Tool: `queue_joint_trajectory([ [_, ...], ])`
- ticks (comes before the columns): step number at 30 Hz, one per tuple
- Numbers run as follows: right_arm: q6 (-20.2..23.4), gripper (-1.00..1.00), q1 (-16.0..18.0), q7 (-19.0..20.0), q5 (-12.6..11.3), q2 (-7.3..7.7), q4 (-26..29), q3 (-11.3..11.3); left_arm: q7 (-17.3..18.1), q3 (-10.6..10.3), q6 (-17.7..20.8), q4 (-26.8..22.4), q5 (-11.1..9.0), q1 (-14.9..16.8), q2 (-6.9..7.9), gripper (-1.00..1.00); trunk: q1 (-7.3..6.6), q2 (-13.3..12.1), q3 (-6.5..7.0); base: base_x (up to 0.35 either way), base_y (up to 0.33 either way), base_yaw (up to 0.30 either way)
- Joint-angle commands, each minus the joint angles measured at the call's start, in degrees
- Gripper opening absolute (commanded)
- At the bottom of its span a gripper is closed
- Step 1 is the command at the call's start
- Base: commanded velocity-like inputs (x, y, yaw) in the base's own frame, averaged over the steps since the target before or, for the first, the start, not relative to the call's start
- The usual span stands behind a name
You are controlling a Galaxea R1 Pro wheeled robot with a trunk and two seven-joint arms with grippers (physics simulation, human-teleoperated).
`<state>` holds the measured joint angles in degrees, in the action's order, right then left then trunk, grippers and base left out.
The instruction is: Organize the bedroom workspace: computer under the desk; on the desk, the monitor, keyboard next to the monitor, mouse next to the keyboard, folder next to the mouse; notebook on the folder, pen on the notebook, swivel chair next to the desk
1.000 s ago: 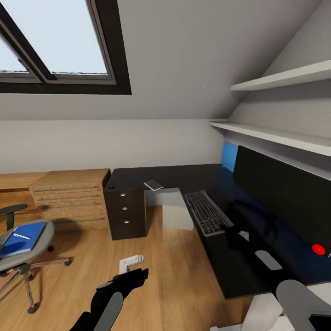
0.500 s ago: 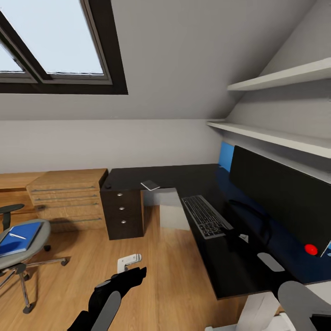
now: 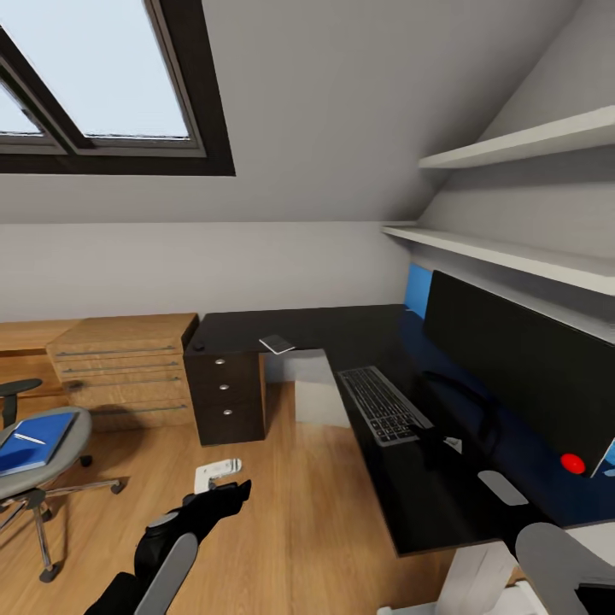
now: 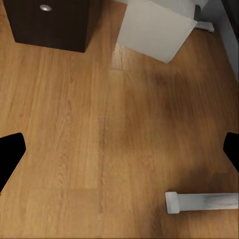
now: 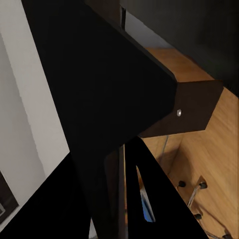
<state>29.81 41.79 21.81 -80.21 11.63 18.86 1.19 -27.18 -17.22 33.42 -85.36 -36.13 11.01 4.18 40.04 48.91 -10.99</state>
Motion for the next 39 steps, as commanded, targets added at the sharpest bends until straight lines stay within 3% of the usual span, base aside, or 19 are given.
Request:
queue_joint_trajectory([
  [1,0.32,-1.00,0.05,0.19,-0.30,0.03,-0.05,0.13,-0.59,-0.10,0.06,-0.53,-0.63,0.06,0.76,1.00,0.01,0.07,-0.09,0.000,-0.264,0.000],
  [3,0.28,-1.00,0.05,0.17,-0.29,0.04,-0.07,0.13,-0.58,0.05,0.08,-0.91,-0.84,0.06,1.85,1.00,0.01,0.07,-0.09,0.000,-0.234,0.000],
  [6,0.25,-1.00,0.05,0.12,-0.23,0.06,-0.14,0.14,-0.55,1.44,0.29,-1.22,-4.15,0.06,2.91,1.00,0.01,0.07,-0.09,0.000,-0.074,0.000],
  [7,0.22,-1.00,0.05,0.09,-0.22,0.06,-0.60,0.17,-0.47,2.06,0.42,-1.27,-6.50,0.06,3.13,1.00,0.01,0.07,-0.09,0.000,-0.216,0.000],
  [9,0.15,-1.00,0.05,0.08,-0.22,0.06,-1.44,0.23,-0.44,2.42,0.47,-1.29,-7.57,0.06,3.23,1.00,0.01,0.07,-0.09,0.000,-0.266,0.000],
  [27,-1.99,-1.00,0.05,-0.12,-0.22,-0.02,-2.51,0.22,-0.42,2.73,0.50,-1.47,-8.50,0.06,3.37,1.00,0.01,0.07,-0.09,0.017,-0.103,0.000],
  [33,-4.27,-1.00,0.05,-4.54,-0.23,-0.07,-2.38,0.22,-0.42,2.68,0.50,-1.48,-8.52,0.06,3.31,1.00,0.01,0.07,-0.09,0.002,-0.006,0.000],
  [39,-6.19,-1.00,0.05,-5.97,-0.28,-0.14,-2.34,0.22,-0.42,2.64,0.50,-1.48,-8.52,0.06,3.29,1.00,0.01,0.07,-0.09,0.000,0.000,0.000],
])
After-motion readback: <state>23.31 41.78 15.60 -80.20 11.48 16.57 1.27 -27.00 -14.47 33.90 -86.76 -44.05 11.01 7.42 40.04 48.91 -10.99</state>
